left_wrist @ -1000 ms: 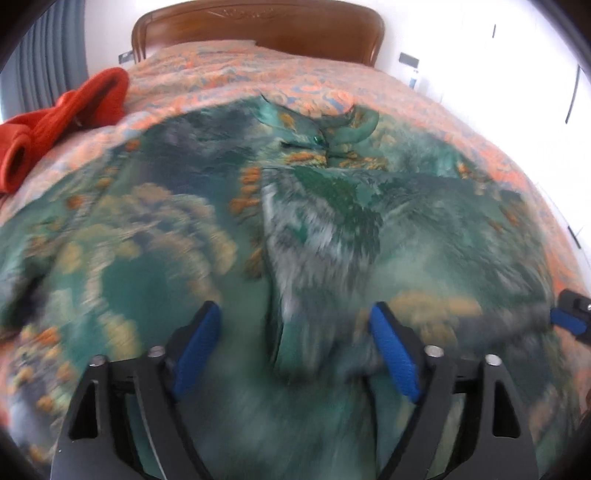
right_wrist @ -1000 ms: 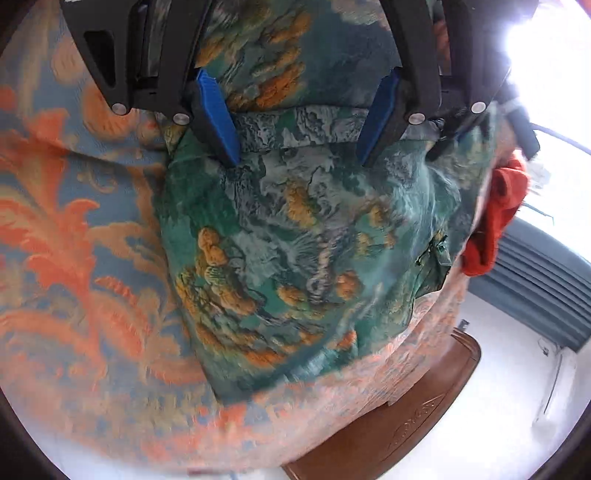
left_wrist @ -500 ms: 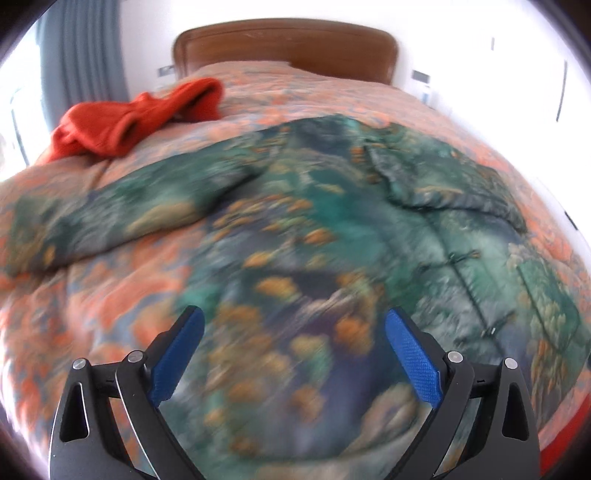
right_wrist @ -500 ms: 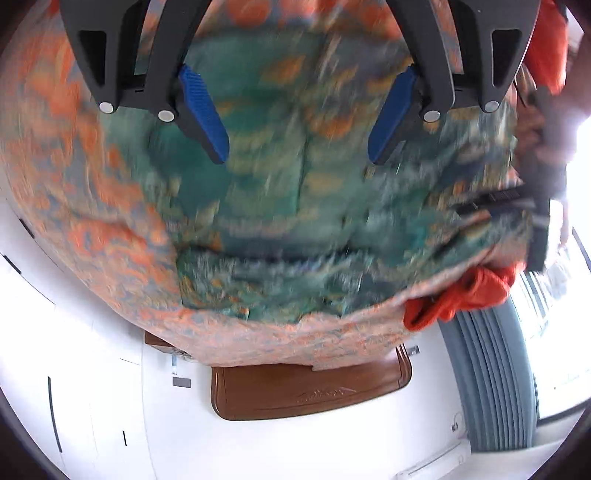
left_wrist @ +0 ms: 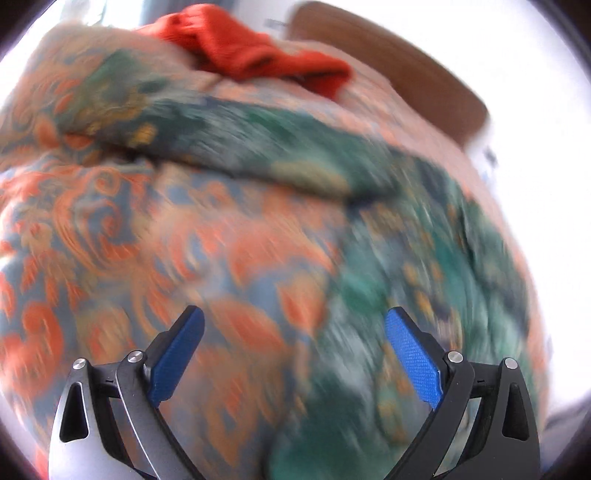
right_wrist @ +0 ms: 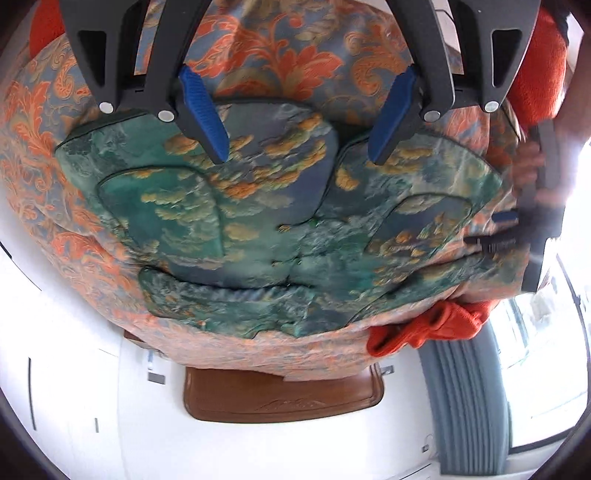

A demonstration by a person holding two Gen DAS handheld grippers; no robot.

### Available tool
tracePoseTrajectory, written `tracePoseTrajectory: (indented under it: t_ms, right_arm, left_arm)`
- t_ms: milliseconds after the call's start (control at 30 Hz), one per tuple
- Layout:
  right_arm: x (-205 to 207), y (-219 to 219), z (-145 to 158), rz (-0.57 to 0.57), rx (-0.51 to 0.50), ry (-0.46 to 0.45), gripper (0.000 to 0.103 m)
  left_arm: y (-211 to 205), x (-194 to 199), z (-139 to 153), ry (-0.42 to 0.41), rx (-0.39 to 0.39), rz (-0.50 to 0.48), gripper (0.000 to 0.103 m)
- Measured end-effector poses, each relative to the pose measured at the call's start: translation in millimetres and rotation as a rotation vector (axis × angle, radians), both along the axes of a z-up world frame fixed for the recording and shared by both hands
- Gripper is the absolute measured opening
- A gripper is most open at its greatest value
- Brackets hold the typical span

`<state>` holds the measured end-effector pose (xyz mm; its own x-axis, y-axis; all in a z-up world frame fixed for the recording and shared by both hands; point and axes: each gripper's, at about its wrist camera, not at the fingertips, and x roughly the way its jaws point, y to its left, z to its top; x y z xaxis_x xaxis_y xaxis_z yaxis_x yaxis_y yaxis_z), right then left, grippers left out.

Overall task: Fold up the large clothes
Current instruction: 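Grasp the other sleeve with the left gripper and fold it across the body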

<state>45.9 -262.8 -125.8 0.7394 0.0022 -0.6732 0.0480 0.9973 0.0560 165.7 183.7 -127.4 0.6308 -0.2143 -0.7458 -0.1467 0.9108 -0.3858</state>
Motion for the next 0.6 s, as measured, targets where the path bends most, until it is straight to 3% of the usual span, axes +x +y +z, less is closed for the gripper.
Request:
tracePoseTrajectory:
  t_ms: [200,333,400,467,500,600]
  right_arm:
    - [-8,6,-7,0.019,0.017,0.035,0.08]
    - [-13,10,-12,0.025,0.017,0.057,0.08]
    - [-13,13,-17,0.033,0.017,0.078,0.08]
    - [-12,17,-23,0.044,0.017,0.101,0.08]
    - [-12,19,-24,0.049,0.019,0.106,0.08]
    - [-11,23,-27,0.066,0.033,0.109,0.08]
  left_arm:
    - [108,73,-12,0.013,-0.222,0.367,0.099]
    - [138,101,-30,0.064,-0.266,0.527,0.097]
    - [132,105,-21,0.027,-0.232,0.551,0.078]
    - [110,111,-1,0.015,-0.107,0.52,0.022]
    - [99,114,8,0.005,-0.052,0.502,0.015]
    - [64,116,45,-0.068,0.094,0.431,0.012]
